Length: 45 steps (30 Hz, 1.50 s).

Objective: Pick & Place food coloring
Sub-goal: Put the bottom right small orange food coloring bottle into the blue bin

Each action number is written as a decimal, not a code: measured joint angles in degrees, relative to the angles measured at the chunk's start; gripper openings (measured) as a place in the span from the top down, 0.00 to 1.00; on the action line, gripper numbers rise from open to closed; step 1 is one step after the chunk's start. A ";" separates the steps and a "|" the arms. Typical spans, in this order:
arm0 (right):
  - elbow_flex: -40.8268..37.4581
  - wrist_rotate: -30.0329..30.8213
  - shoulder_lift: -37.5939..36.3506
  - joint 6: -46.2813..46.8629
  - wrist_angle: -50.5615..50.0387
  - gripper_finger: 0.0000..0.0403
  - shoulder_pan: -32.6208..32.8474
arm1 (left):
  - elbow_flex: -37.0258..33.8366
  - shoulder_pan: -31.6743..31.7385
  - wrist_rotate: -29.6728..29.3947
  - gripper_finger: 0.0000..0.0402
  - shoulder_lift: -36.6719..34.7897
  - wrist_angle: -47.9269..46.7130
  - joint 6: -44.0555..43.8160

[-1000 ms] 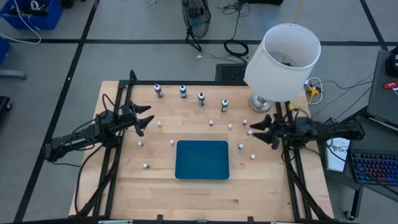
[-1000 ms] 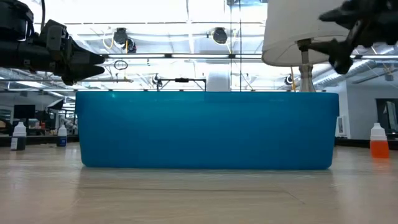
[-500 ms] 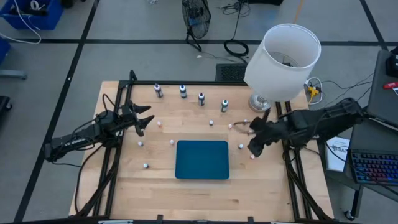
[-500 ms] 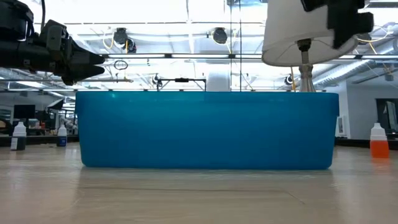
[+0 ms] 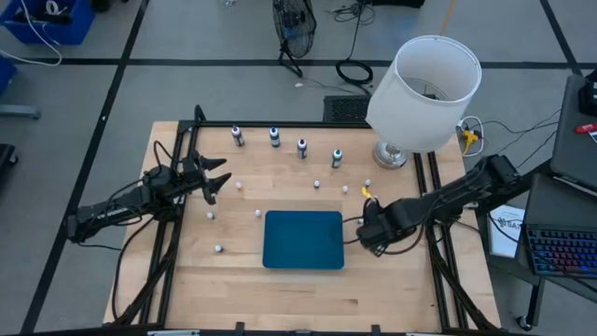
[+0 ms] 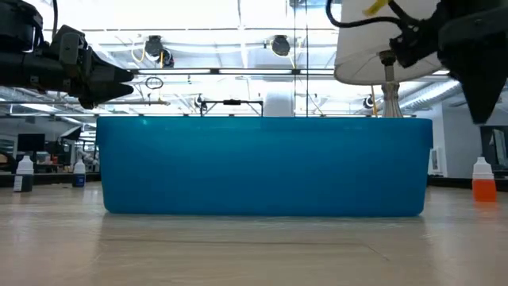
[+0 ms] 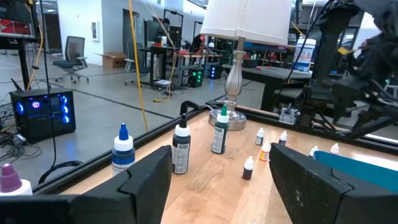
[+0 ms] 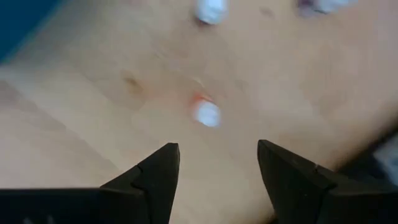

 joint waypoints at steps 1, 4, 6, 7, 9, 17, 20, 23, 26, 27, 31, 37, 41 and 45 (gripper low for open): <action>-1.00 0.05 -0.02 0.00 1.41 0.49 0.16 | 0.00 0.00 0.00 0.33 0.00 0.00 -0.02; -4.22 0.09 -0.02 0.02 4.92 0.49 0.50 | 0.00 0.00 0.00 0.33 0.02 0.00 0.02; -6.49 0.09 -0.02 0.04 7.48 0.49 0.48 | 0.00 0.01 -0.01 0.33 0.01 0.00 -0.01; -7.62 0.09 -0.02 0.04 8.19 0.49 0.46 | 0.00 0.00 0.00 0.33 0.02 0.00 -0.02; -9.87 0.10 -0.02 0.02 10.33 0.49 0.46 | 0.00 0.00 -0.01 0.33 0.01 0.02 0.02; -14.42 0.25 -0.02 -0.07 17.42 0.50 0.44 | 0.00 0.00 -0.02 0.33 0.02 0.00 -0.02; -14.70 0.32 -0.02 -0.14 18.40 0.50 0.41 | 0.01 0.00 -0.01 0.33 0.02 0.00 0.01; -14.74 1.32 -0.02 -0.20 19.81 0.50 0.43 | 0.00 0.00 -0.02 0.33 0.01 0.00 -0.01; -14.74 1.71 -0.02 -0.22 20.13 0.50 0.43 | 0.01 0.00 -0.02 0.33 0.01 0.00 0.00; -14.74 1.71 -0.02 -0.22 20.04 0.50 0.42 | 0.00 0.00 -0.02 0.33 0.02 0.00 -0.02; -14.74 1.70 -0.02 -0.22 20.11 0.50 0.43 | 0.01 0.00 -0.02 0.33 0.01 0.00 -0.01; -14.74 1.70 -0.02 -0.63 19.97 0.51 0.43 | 0.00 0.00 -0.02 0.33 0.00 0.00 -0.02; -14.74 1.71 -0.02 -0.63 19.83 0.55 0.43 | 0.00 0.00 -0.02 0.33 0.02 0.00 -0.02; -14.74 1.71 -0.02 -0.63 19.83 0.61 0.43 | 0.00 0.00 -0.02 0.33 0.00 0.00 0.00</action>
